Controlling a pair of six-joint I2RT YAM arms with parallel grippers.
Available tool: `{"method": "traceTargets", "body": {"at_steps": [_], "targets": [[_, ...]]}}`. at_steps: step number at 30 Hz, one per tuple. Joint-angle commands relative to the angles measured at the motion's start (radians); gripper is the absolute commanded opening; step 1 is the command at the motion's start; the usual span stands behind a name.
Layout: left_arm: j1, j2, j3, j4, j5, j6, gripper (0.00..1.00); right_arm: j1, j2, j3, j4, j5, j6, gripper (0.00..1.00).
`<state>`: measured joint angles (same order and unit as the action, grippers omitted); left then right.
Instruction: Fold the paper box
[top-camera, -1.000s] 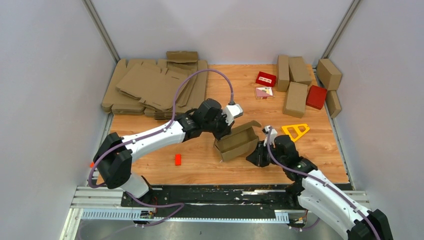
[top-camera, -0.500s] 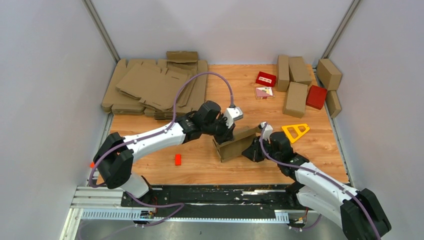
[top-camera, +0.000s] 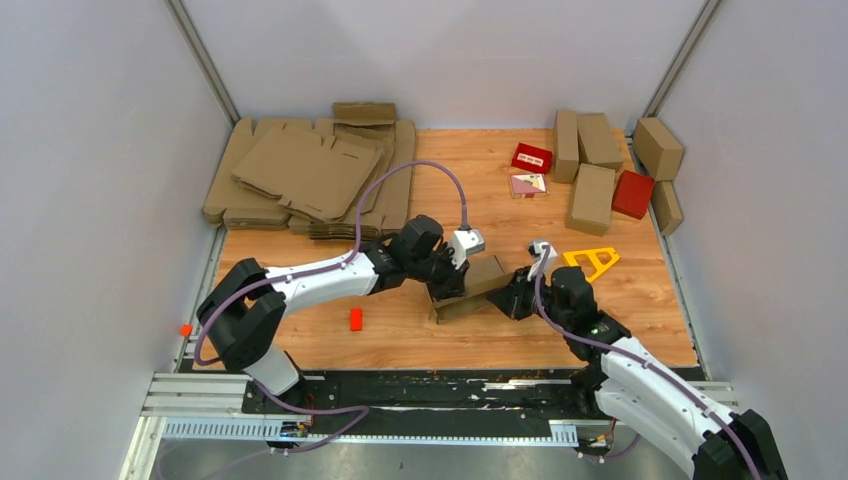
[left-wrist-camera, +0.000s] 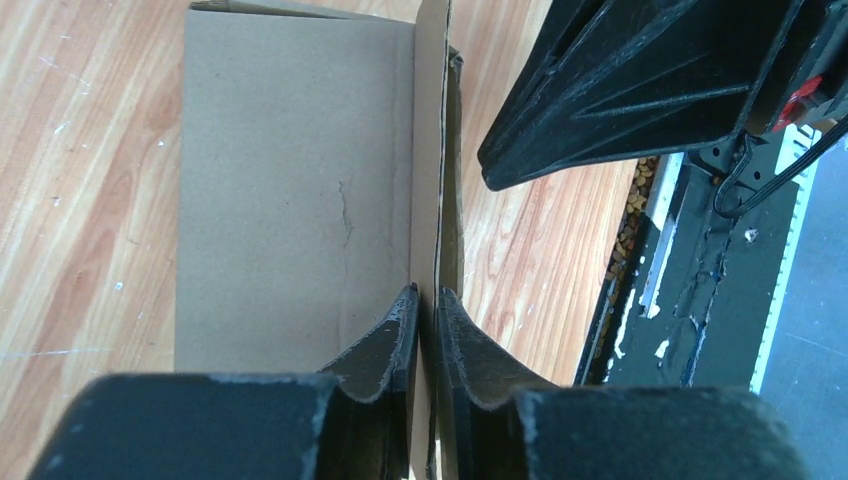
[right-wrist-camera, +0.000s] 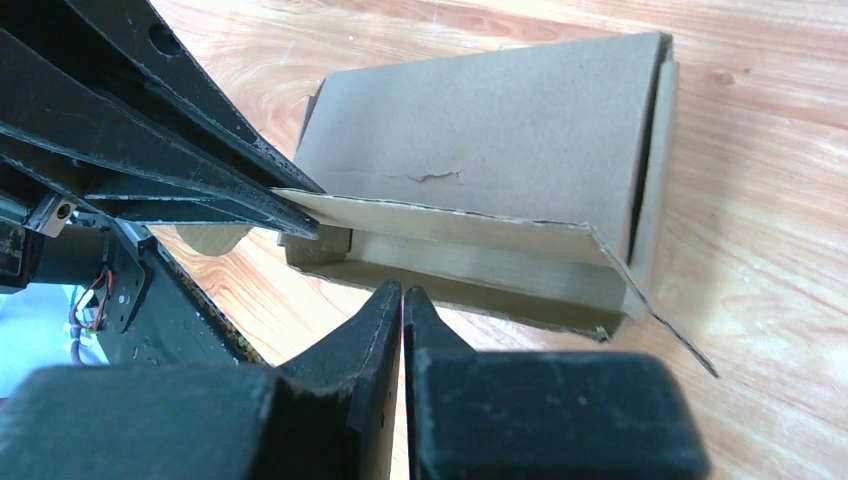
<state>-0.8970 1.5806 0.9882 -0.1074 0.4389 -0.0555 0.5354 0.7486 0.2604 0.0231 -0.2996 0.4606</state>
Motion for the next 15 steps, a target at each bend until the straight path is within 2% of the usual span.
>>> {"method": "traceTargets", "body": {"at_steps": [1, 7, 12, 15], "targets": [[-0.006, 0.022, -0.017, 0.067, 0.033, -0.034, 0.20, 0.002, -0.048, -0.011, -0.093, 0.064, -0.013, 0.07], [-0.007, 0.045, -0.027, 0.084, 0.050, -0.046, 0.27, 0.003, -0.095, -0.016, -0.212, 0.226, 0.097, 0.08], [-0.008, 0.061, -0.011, 0.061, 0.072, -0.051, 0.34, 0.002, -0.116, 0.011, -0.252, 0.248, 0.090, 0.11], [-0.008, 0.044, -0.002, 0.053, 0.072, -0.059, 0.42, 0.002, -0.116, 0.019, -0.268, 0.261, 0.110, 0.12]]}}
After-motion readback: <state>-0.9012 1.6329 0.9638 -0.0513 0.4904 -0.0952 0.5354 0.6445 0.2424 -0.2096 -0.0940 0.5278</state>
